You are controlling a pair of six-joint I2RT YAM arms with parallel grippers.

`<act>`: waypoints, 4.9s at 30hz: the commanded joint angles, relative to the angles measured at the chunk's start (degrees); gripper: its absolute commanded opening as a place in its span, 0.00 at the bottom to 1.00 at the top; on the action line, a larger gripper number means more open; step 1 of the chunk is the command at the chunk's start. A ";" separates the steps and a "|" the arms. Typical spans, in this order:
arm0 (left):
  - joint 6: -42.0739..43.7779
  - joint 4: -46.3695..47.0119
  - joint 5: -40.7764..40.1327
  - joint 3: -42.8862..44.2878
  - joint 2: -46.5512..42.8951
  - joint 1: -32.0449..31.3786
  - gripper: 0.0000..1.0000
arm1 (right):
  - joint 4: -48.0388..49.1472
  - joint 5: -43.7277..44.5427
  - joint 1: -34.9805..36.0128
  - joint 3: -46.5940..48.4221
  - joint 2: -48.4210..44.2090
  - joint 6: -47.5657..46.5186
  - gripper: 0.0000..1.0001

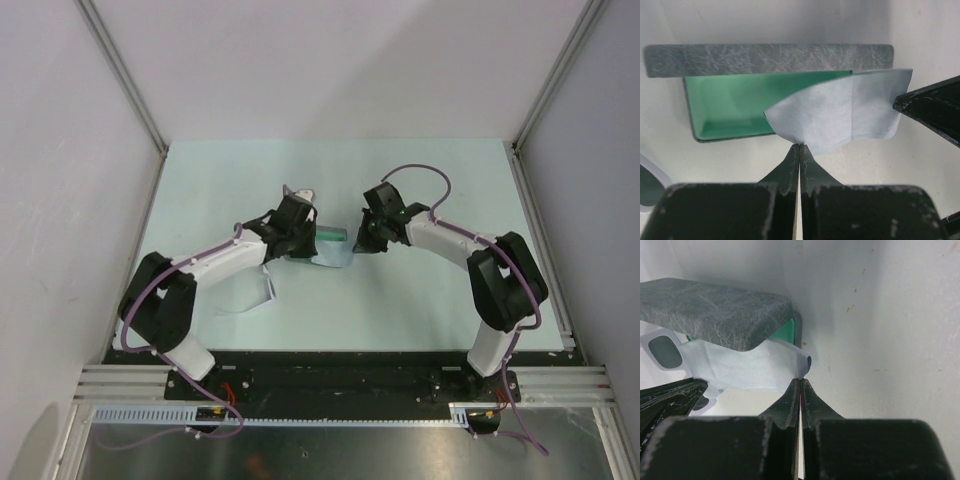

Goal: Organize the sunglasses
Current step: Place the folded cleaning cloth in the sunglasses case.

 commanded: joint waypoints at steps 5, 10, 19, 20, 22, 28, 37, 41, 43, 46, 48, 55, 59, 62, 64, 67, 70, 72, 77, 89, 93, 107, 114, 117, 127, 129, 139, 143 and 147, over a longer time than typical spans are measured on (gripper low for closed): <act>3.99 -0.46 0.55 -0.55 -2.01 3.49 0.00 | 1.66 -0.08 1.74 5.17 3.46 2.62 0.00; 5.13 -0.81 0.81 -0.90 -1.74 5.15 0.00 | 0.96 -0.52 1.92 8.06 6.10 2.80 0.00; 6.98 -1.16 0.81 -0.81 -0.51 7.18 0.00 | -1.41 1.14 3.32 12.02 9.35 3.59 0.00; 6.98 -1.08 0.99 -0.73 -0.34 7.27 0.00 | -1.59 1.41 3.50 12.20 9.62 3.76 0.00; 7.06 -1.16 1.34 -0.55 0.45 7.36 0.00 | -2.29 1.67 3.68 12.81 10.41 3.85 0.00; 7.33 -1.34 1.16 -0.46 1.24 7.36 0.00 | -4.14 3.17 4.91 14.84 11.99 4.12 0.00; 7.15 -1.34 0.28 -0.55 2.12 7.88 0.01 | -5.10 5.45 5.61 15.63 12.61 4.29 0.00; 7.06 -1.51 -0.59 0.06 2.56 7.97 0.00 | -5.19 7.30 5.79 15.63 11.99 4.38 0.00; 7.06 -1.43 -0.51 0.50 2.74 8.23 0.01 | -4.84 7.74 5.87 15.45 11.82 4.29 0.00; 6.98 -1.52 -0.59 1.12 3.00 8.23 0.01 | -3.79 7.74 6.05 15.28 11.99 4.21 0.00; 6.98 -1.52 -1.03 1.30 3.35 8.23 0.00 | -3.26 7.56 6.14 15.28 12.17 4.29 0.00; 6.45 -1.43 -1.65 2.26 4.23 8.23 0.01 | -2.82 7.39 6.23 15.28 12.78 4.64 0.00; 5.83 -1.43 -2.00 2.26 4.23 8.23 0.01 | -2.82 7.65 6.40 15.28 12.87 5.00 0.00; 5.48 -1.52 -2.09 2.35 4.67 8.15 0.00 | -2.73 8.09 6.49 15.36 12.78 5.00 0.00; 5.31 -1.52 -2.18 2.53 4.85 8.15 0.00 | -2.82 8.18 6.49 15.36 13.05 5.17 0.00; 5.22 -1.52 -2.18 2.88 4.94 8.23 0.01 | -2.99 8.18 6.58 15.36 12.96 5.17 0.00; 5.22 -1.51 -2.00 2.97 4.24 8.15 0.01 | -3.17 8.35 6.67 15.28 12.61 5.17 0.00; 5.39 -1.43 -2.70 3.05 3.53 8.15 0.00 | -3.26 8.70 6.93 15.36 12.35 5.08 0.00; 6.01 -1.51 -3.67 3.76 3.62 8.15 0.00 | -3.08 8.79 6.93 15.36 12.61 5.17 0.00; 5.92 -1.51 -3.23 4.11 7.13 8.15 0.00 | -3.87 9.41 6.93 15.45 13.93 4.91 0.00; 5.57 -1.43 -3.14 3.76 7.84 8.15 0.00 | -4.14 9.67 6.93 15.36 14.10 4.91 0.00; 5.13 -1.34 -4.02 4.11 9.94 8.06 0.00 | -4.49 11.52 7.37 15.37 15.24 4.12 0.00; 5.31 -1.43 -4.28 4.29 9.86 8.06 0.00 | -4.05 12.66 7.54 15.45 15.33 3.42 0.00; 5.31 -1.51 -4.46 4.29 9.68 8.06 0.00 | -3.96 13.10 7.54 15.54 15.16 3.15 0.00; 5.39 -1.43 -5.08 4.29 7.49 8.15 0.23 | -4.49 13.63 7.90 16.86 15.07 2.45 0.09; 5.39 -1.43 -4.81 4.37 6.79 8.06 0.24 | -4.58 13.63 7.90 17.30 14.89 2.27 0.11; 5.39 -1.52 -4.64 4.11 4.41 8.06 0.25 | -6.24 14.94 8.51 18.00 13.58 2.01 0.28; 5.22 -1.52 -4.37 4.02 3.88 8.06 0.23 | -7.47 17.58 8.95 17.65 11.91 2.27 0.33; 4.95 -1.52 -3.76 4.02 3.88 8.06 0.21 | -8.01 21.70 9.91 17.48 10.68 2.36 0.33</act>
